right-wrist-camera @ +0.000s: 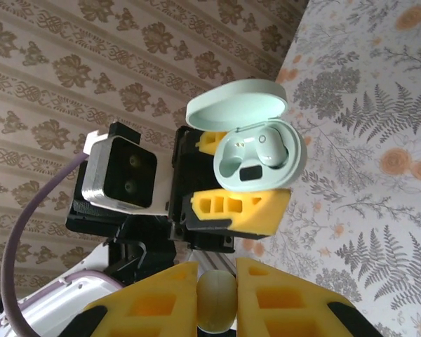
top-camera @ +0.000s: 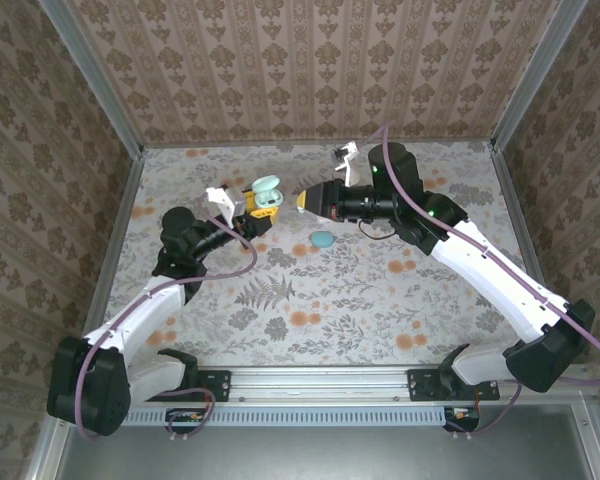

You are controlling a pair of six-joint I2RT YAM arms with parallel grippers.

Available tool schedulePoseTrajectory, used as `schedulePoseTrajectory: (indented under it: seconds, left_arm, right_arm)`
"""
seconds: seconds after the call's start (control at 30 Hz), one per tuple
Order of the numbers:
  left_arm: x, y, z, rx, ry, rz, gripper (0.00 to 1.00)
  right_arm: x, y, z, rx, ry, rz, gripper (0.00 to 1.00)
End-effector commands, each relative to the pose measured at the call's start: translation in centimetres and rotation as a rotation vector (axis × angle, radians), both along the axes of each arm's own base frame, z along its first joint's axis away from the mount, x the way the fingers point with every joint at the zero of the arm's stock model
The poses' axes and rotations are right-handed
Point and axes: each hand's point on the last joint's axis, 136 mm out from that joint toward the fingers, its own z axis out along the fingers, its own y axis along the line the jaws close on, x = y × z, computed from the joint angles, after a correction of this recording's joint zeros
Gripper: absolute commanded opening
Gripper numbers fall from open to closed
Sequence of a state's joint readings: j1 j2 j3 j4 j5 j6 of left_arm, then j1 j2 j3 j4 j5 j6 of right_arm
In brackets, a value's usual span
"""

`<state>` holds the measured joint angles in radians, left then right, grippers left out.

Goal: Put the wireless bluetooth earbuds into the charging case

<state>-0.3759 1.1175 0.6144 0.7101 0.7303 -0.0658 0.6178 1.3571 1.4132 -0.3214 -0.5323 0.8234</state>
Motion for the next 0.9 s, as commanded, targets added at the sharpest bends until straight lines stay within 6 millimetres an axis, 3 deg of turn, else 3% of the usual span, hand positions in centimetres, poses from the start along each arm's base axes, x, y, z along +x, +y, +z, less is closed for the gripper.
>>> schedulePoseTrajectory:
  seconds: [0.0,0.07,0.1,0.37,0.87]
  left_arm:
    - [-1.0,-0.7,1.2,-0.017,-0.072,-0.059,0.25]
    - [-1.3,-0.9,1.4,-0.023,-0.074,-0.081,0.25]
    - [-1.4,-1.1,1.6,-0.024,-0.076,-0.09,0.25]
    - [-1.6,-1.7,1.7,-0.025,-0.067,-0.107,0.25]
    - [-1.7,-1.7,1.9,-0.029,-0.069,-0.111,0.26]
  right_arm:
    - [0.1,1.1,2.8,0.079,-0.049,0.03,0.18]
    - [0.0,1.6,3.5,0.094,-0.068,0.039,0.18]
    - [0.7,2.2,2.5,0.08,-0.048,0.04,0.18]
    - [1.4,4.5,1.8,0.094,-0.033,0.061,0.18]
    - [2.5,5.8,0.1,0.065,-0.018,0.039,0.19]
